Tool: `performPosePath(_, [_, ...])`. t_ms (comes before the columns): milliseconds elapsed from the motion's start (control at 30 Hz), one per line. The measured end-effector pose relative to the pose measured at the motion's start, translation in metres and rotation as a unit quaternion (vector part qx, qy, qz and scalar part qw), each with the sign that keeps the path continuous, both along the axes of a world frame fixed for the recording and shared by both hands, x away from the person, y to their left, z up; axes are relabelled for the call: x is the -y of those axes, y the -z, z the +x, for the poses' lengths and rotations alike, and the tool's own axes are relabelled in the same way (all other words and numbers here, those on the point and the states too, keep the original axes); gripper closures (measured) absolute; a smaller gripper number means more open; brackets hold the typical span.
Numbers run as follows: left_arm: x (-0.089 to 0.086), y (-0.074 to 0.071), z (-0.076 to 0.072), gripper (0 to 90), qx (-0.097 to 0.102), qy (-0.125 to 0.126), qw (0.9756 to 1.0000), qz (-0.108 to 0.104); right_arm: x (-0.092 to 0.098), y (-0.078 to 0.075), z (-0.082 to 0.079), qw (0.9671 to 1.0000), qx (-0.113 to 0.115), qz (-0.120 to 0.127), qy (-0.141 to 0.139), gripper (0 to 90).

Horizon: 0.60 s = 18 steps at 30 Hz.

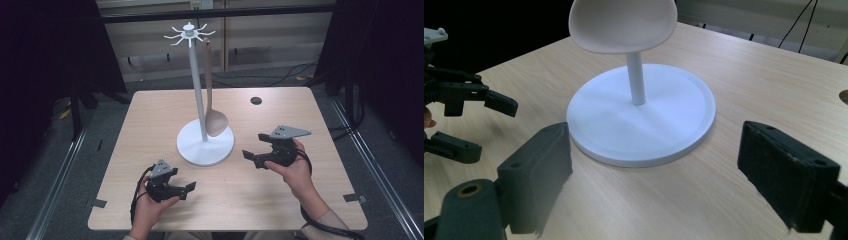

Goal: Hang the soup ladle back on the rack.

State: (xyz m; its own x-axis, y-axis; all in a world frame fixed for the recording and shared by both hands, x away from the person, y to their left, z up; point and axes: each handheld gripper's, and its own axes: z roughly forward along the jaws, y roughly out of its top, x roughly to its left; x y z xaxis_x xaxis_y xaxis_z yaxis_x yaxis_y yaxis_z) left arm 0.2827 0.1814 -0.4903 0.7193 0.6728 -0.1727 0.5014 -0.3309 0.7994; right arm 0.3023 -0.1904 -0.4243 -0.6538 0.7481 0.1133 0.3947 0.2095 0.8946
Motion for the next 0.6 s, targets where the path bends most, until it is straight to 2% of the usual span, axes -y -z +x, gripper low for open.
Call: performPosePath(600, [0.000, 0.000, 0.000, 10.8, 0.002, 0.000, 1.0000, 0.003, 0.018, 0.024, -0.011, 0.9998, -0.017, -0.007, 0.007, 13.4])
